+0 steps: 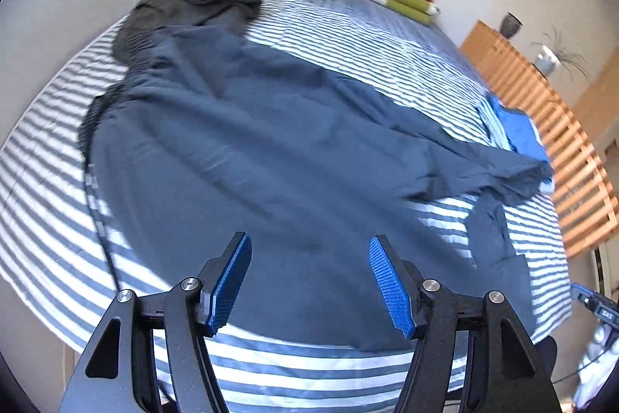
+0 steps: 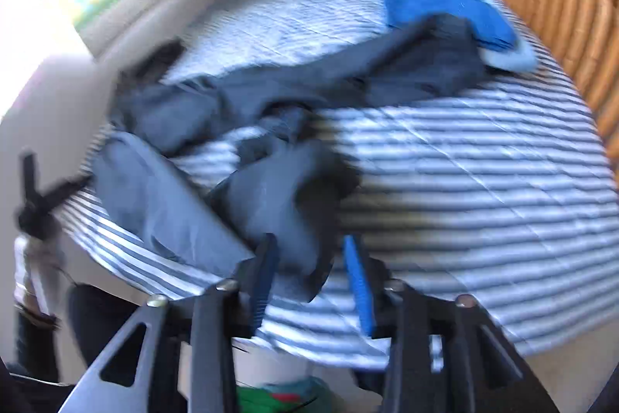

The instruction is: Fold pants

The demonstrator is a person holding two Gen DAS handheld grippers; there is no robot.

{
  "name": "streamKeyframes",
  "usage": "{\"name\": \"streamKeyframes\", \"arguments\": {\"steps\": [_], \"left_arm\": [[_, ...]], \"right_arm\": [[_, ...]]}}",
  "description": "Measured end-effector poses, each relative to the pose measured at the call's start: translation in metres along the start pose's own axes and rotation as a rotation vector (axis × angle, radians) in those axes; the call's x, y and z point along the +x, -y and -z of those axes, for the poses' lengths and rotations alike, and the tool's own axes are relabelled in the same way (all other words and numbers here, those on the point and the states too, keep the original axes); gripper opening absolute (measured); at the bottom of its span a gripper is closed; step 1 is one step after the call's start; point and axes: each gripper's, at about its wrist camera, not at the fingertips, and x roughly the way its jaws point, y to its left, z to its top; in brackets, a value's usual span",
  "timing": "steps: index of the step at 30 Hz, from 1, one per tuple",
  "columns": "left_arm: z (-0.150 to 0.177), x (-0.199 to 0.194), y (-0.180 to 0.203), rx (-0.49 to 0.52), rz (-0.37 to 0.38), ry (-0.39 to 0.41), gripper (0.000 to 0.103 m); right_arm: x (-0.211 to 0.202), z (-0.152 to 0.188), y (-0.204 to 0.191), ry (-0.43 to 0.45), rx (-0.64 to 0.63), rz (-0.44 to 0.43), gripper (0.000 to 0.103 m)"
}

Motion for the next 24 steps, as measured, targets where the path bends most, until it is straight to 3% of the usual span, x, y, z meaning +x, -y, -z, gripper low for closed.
{"name": "streamKeyframes", "arguments": {"steps": [4, 8, 12, 14, 18, 19, 21, 24], "left_arm": [[0.001, 0.006, 0.033, 0.038, 0.039, -0.026, 0.067], [0.007, 0.012, 0.068, 0.099, 0.07, -0.046, 0.067], [0.018, 0.021, 0.092, 0.144, 0.069, -0.076, 0.067], [0.021, 0.022, 0.096, 0.144, 0.073, -0.087, 0.067], [0.024, 0.026, 0.097, 0.154, 0.068, -0.102, 0.067], [0.024, 0.028, 0.097, 0.159, 0.066, -0.107, 0.067], [0.024, 0.032, 0.097, 0.169, 0.061, -0.115, 0.067], [0.024, 0.034, 0.097, 0.176, 0.067, -0.115, 0.067]], "right_arm": [[0.009, -0.018, 0.029, 0.028, 0.089, 0.004, 0.039], [0.054, -0.059, 0.036, 0.019, 0.036, 0.024, 0.042], [0.112, -0.1, 0.004, -0.031, -0.036, -0.044, 0.043], [0.137, -0.112, -0.022, -0.076, -0.106, -0.074, 0.05], [0.179, -0.119, -0.06, -0.124, -0.225, 0.109, 0.049], [0.186, -0.118, -0.061, -0.15, -0.22, 0.105, 0.044], [0.192, -0.113, -0.052, -0.189, -0.191, 0.101, 0.007], [0.169, -0.107, -0.026, -0.133, -0.095, 0.099, 0.002]]}}
